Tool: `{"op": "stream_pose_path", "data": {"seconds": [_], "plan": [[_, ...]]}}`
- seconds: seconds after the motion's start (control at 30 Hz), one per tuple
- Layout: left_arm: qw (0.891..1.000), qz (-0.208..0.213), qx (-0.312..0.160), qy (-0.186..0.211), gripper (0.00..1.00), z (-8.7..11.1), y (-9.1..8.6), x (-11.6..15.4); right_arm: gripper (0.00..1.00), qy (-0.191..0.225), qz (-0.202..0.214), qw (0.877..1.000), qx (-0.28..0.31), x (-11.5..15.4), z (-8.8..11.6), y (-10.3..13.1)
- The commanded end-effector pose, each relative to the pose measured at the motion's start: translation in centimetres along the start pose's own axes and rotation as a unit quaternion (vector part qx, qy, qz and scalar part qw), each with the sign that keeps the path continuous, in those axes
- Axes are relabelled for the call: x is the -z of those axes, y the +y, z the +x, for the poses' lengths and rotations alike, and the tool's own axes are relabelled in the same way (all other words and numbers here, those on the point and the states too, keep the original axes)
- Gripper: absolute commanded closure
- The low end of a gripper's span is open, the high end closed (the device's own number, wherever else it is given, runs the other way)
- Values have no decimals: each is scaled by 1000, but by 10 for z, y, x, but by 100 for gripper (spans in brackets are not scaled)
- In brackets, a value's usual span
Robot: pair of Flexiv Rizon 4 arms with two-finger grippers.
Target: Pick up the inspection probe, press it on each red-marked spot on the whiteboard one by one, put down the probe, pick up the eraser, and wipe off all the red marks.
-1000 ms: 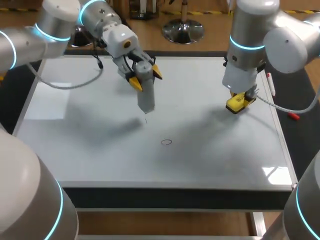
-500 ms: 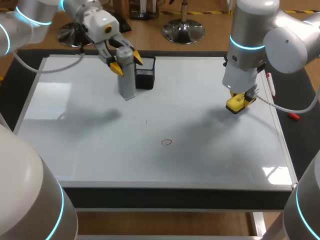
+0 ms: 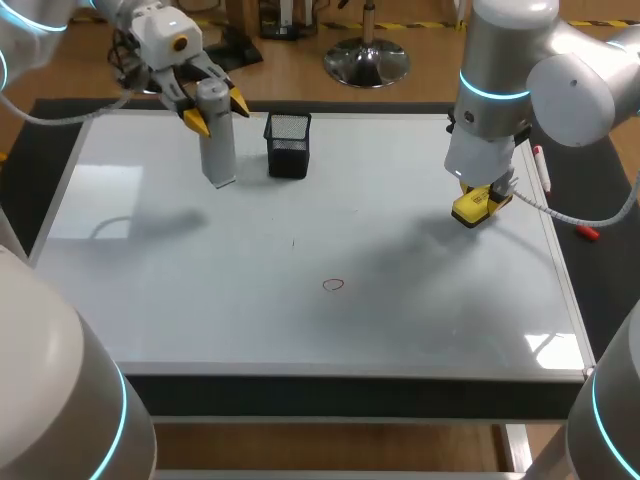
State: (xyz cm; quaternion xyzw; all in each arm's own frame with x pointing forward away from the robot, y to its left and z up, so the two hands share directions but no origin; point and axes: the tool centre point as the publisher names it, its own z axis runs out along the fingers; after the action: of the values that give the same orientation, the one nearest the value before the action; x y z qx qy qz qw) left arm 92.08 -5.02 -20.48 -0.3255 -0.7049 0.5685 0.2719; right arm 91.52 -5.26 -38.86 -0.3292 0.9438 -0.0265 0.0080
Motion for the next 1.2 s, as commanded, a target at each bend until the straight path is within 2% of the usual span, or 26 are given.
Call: {"op": "stream_pose_path", "data": {"seconds": [0.03,0.17,0.47,1.2], "plan": [[1000,19,5,5,100,-2,10,23,100,1,1,1000,1,0,0,0],[1000,25,7,-7,100,2,18,31,100,1,1,1000,1,0,0,0],[999,22,3,-24,100,4,19,36,100,1,1,1000,1,0,0,0],[999,22,3,-24,100,4,19,36,100,1,3,1000,5,2,1,4]]}}
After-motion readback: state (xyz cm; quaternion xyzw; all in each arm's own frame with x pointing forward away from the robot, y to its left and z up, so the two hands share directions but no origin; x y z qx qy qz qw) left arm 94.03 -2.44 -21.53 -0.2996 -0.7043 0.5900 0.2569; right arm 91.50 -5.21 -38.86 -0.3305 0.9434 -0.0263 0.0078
